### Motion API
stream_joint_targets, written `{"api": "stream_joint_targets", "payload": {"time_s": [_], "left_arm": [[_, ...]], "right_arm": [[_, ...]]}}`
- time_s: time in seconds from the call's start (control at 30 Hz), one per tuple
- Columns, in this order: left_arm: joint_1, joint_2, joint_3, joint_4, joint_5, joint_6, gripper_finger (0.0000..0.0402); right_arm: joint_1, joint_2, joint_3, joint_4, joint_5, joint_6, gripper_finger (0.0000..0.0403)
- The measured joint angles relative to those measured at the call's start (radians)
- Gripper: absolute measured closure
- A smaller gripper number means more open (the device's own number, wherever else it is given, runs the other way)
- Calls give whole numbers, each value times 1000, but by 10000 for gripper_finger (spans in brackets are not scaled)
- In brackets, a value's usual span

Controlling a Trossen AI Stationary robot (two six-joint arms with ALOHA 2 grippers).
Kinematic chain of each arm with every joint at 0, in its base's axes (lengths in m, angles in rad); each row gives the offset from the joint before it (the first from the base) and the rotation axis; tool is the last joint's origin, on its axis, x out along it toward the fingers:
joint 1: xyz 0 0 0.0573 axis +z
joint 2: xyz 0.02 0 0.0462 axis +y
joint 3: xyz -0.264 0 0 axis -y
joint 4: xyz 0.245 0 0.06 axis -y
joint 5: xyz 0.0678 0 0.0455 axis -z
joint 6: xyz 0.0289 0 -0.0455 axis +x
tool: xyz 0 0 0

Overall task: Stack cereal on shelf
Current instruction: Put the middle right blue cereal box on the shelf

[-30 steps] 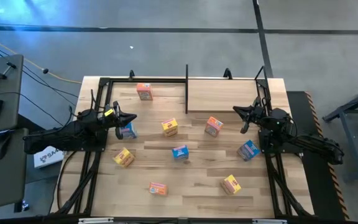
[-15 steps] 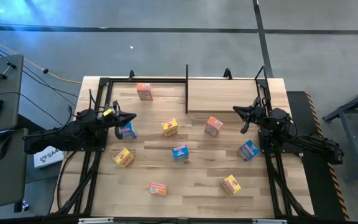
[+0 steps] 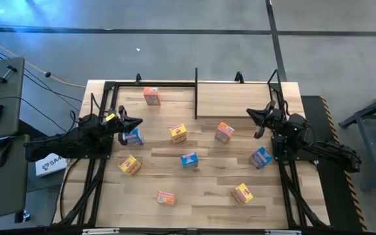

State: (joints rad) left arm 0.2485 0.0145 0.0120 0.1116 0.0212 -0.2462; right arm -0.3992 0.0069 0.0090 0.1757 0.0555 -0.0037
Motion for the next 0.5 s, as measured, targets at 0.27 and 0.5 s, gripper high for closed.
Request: {"api": "stream_joint_targets", "payload": {"time_s": [0.27, 0.5], "left_arm": [[0, 30, 0, -2, -63, -2, 401], [0, 62, 0, -9, -95, -24, 400]], "right_arm": [[0, 0, 11, 173, -2, 31, 402], [28, 54, 91, 123, -4, 113, 402]]}}
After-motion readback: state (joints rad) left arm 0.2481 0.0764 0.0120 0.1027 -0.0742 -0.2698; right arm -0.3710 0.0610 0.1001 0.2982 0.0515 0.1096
